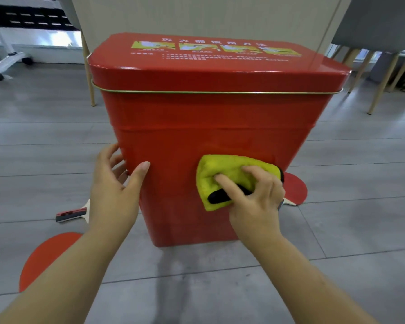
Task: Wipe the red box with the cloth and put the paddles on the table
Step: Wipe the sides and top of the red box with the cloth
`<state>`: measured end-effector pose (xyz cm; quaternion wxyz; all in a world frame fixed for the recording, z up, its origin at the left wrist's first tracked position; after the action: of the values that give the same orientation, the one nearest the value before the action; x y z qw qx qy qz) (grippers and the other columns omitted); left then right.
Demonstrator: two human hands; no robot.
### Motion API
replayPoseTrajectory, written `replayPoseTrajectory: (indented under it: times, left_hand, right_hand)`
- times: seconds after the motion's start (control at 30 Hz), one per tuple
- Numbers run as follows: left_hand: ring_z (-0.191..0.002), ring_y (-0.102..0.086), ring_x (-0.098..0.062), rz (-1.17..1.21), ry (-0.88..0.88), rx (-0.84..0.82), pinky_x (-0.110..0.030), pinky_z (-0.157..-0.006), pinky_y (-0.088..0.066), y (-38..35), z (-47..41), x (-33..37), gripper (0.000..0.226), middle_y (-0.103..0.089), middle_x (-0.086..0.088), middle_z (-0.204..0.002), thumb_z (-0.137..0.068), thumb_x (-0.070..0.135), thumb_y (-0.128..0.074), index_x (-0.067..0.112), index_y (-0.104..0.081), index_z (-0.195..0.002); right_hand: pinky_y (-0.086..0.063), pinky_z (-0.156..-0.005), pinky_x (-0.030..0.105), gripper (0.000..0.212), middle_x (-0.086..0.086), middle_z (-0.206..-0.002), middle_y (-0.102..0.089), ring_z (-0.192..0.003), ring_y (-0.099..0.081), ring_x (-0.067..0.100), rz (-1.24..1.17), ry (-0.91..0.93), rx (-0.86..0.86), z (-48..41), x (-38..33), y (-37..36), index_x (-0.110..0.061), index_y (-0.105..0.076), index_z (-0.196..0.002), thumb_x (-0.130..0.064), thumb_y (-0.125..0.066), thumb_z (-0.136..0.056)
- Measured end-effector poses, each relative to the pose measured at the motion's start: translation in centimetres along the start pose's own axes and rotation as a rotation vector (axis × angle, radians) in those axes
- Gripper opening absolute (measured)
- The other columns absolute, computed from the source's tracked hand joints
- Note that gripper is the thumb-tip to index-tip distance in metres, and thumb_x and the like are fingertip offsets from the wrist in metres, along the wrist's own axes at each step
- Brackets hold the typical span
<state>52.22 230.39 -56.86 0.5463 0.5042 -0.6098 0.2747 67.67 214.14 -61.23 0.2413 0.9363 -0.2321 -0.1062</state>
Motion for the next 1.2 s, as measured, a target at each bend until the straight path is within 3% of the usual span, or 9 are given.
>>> replayPoseTrajectory:
  times: [0.17, 0.33, 0.4, 0.5, 0.7, 0.8, 0.9, 1.0, 1.2]
  left_hand:
    - [-0.114, -0.05, -0.006, -0.053, 0.013, 0.031, -0.022, -0.091, -0.039, -0.7, 0.5, -0.1, 0.053, -0.048, 0.016, -0.122, -0.089, 0.037, -0.058, 0.033, -0.033, -0.135]
    - [-0.111, -0.055, -0.008, -0.051, 0.046, 0.061, -0.025, -0.09, -0.044, -0.5, 0.5, -0.5, 0.05, -0.053, 0.015, -0.12, -0.087, 0.038, -0.06, 0.036, -0.037, -0.131]
    - [-0.111, -0.057, -0.01, -0.073, 0.058, 0.061, -0.033, -0.095, -0.047, -0.3, 0.3, -0.6, 0.05, -0.055, 0.013, -0.12, -0.086, 0.04, -0.062, 0.036, -0.038, -0.13]
    - [-0.109, -0.059, -0.011, -0.09, 0.072, 0.056, -0.039, -0.097, -0.047, 0.1, 0.0, -0.8, 0.05, -0.058, 0.012, -0.117, -0.084, 0.041, -0.064, 0.038, -0.04, -0.128]
    - [-0.101, -0.061, -0.006, -0.04, 0.089, -0.004, -0.028, -0.089, -0.047, 0.6, -0.6, -1.0, 0.041, -0.058, 0.024, -0.101, -0.085, 0.036, -0.065, 0.041, -0.043, -0.119]
    - [-0.101, -0.063, -0.008, -0.023, 0.079, -0.038, -0.033, -0.094, -0.048, 1.3, -1.1, -1.3, 0.033, -0.063, 0.016, -0.105, -0.086, 0.033, -0.064, 0.042, -0.047, -0.112]
    - [-0.102, -0.064, -0.013, -0.002, 0.064, -0.091, -0.042, -0.097, -0.049, 1.9, -1.6, -1.8, 0.026, -0.065, 0.002, -0.112, -0.087, 0.033, -0.062, 0.048, -0.051, -0.104]
    - [-0.1, -0.064, -0.013, 0.005, 0.05, -0.119, -0.045, -0.094, -0.05, 2.3, -2.0, -2.0, 0.024, -0.066, 0.004, -0.109, -0.084, 0.041, -0.062, 0.057, -0.052, -0.099]
    - [-0.099, -0.064, -0.01, 0.031, 0.038, -0.131, -0.042, -0.093, -0.051, 2.5, -2.0, -2.1, 0.024, -0.065, 0.013, -0.102, -0.088, 0.035, -0.058, 0.053, -0.052, -0.104]
  right_hand:
    - [-0.045, -0.087, 0.05, 0.048, 0.008, -0.124, -0.027, -0.106, -0.035, 0.031, -0.243, -0.293, -0.068, 0.4, 3.8, 1.1, -0.028, -0.041, -0.121, -0.014, -0.044, -0.074]
    - [-0.025, -0.089, 0.015, 0.061, 0.014, -0.122, -0.027, -0.099, -0.022, -0.001, -0.441, -0.708, -0.068, 1.9, 4.7, 0.9, -0.014, -0.029, -0.133, -0.013, -0.066, -0.085]
    - [-0.025, -0.092, 0.019, 0.06, 0.002, -0.122, -0.022, -0.106, -0.025, 0.002, -0.503, -0.842, -0.061, 2.2, 4.4, 0.7, -0.01, -0.028, -0.136, -0.025, -0.062, -0.089]
    - [-0.027, -0.092, 0.026, 0.057, -0.004, -0.123, -0.021, -0.11, -0.028, 0.006, -0.526, -0.93, -0.086, 2.4, 3.5, 0.3, -0.014, -0.027, -0.137, -0.023, -0.059, -0.092]
    - [-0.036, -0.09, 0.018, 0.061, 0.011, -0.121, -0.03, -0.102, -0.03, 0.012, -0.468, -0.647, -0.086, 1.8, -0.6, -0.6, -0.024, -0.033, -0.125, 0.0, -0.063, -0.078]
    - [-0.046, -0.091, 0.043, 0.055, 0.007, -0.124, -0.028, -0.107, -0.039, 0.027, -0.455, -0.495, -0.1, 1.4, -3.4, -1.0, -0.026, -0.038, -0.124, -0.008, -0.053, -0.074]
    - [-0.048, -0.082, 0.049, 0.059, 0.016, -0.119, -0.039, -0.099, -0.047, 0.036, -0.41, -0.321, -0.12, 1.0, -6.0, -1.7, -0.025, -0.046, -0.12, 0.003, -0.056, -0.069]
    - [-0.047, -0.077, 0.045, 0.052, 0.013, -0.114, -0.041, -0.09, -0.048, 0.038, -0.348, -0.183, -0.152, 0.8, -8.9, -2.4, -0.029, -0.05, -0.117, 0.001, -0.048, -0.075]
    - [-0.039, -0.065, 0.034, 0.035, 0.007, -0.112, -0.04, -0.083, -0.036, 0.026, -0.218, 0.044, -0.201, 1.4, -11.4, -4.0, -0.028, -0.069, -0.103, -0.011, -0.044, -0.085]
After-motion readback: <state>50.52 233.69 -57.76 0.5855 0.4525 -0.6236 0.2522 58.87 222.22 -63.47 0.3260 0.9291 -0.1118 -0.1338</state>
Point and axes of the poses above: each hand's wrist, its own z-axis away from the middle knuckle, its own y-axis out of the back of the hand, x = y × z, the point moved 3 cm from there along -z, towards the middle knuckle
